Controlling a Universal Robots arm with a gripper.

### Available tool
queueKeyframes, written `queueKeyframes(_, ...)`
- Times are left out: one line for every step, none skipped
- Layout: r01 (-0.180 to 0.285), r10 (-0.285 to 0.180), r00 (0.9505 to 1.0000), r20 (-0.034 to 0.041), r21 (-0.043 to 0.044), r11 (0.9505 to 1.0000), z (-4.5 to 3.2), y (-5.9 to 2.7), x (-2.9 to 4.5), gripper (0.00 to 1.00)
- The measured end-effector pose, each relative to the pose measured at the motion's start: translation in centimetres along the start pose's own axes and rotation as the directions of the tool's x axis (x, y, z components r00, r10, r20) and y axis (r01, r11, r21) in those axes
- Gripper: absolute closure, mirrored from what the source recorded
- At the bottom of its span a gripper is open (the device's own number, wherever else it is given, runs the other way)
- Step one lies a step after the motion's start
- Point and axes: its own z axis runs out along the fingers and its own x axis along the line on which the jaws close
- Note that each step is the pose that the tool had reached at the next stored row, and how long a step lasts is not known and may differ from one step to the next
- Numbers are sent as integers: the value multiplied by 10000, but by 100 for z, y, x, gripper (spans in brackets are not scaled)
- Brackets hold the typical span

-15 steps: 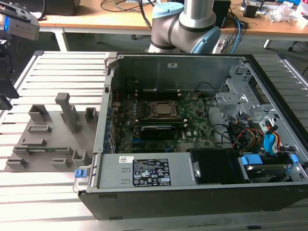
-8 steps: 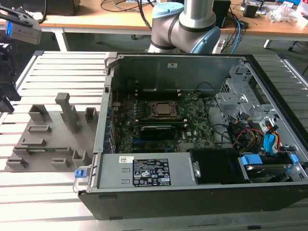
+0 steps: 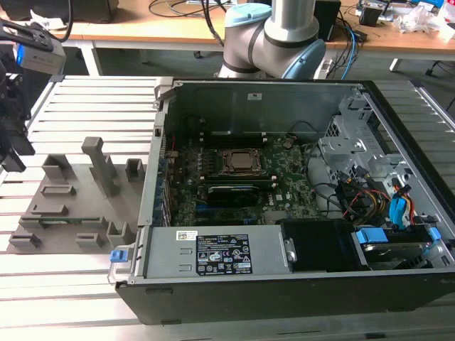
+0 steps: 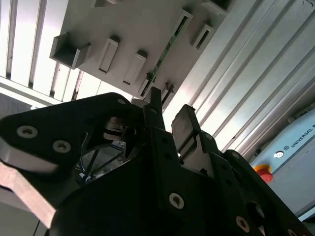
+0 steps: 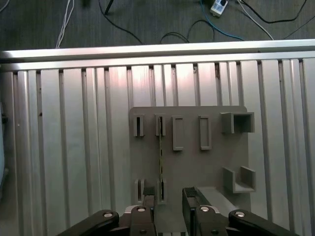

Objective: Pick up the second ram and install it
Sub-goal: 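Pick up the second ram and move it above second insertion slot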

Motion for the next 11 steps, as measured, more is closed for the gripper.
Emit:
queueKeyframes(2,-2,10000,0,-1,10000,6,0,0,64)
queueKeyframes(2,-2,10000,0,-1,10000,9,-1,0,64)
queueKeyframes(5,-5,10000,0,-1,10000,20,-1,0,64)
queueKeyframes(7,-7,10000,0,0,10000,32,-1,1,64)
queueKeyframes(9,-9,10000,0,-1,10000,39,-2,1,64)
queueKeyframes(10,-10,10000,-1,-1,10000,44,-2,1,64)
queueKeyframes(13,-13,10000,-1,-1,10000,54,-2,1,64)
queueKeyframes(15,-15,10000,0,-1,10000,60,-2,1,64)
queueKeyframes(19,-19,10000,-1,-1,10000,72,-3,2,64)
queueKeyframes(24,-24,10000,-1,-1,10000,84,-4,2,64)
queueKeyframes(27,-27,10000,-1,-1,10000,96,-4,2,64)
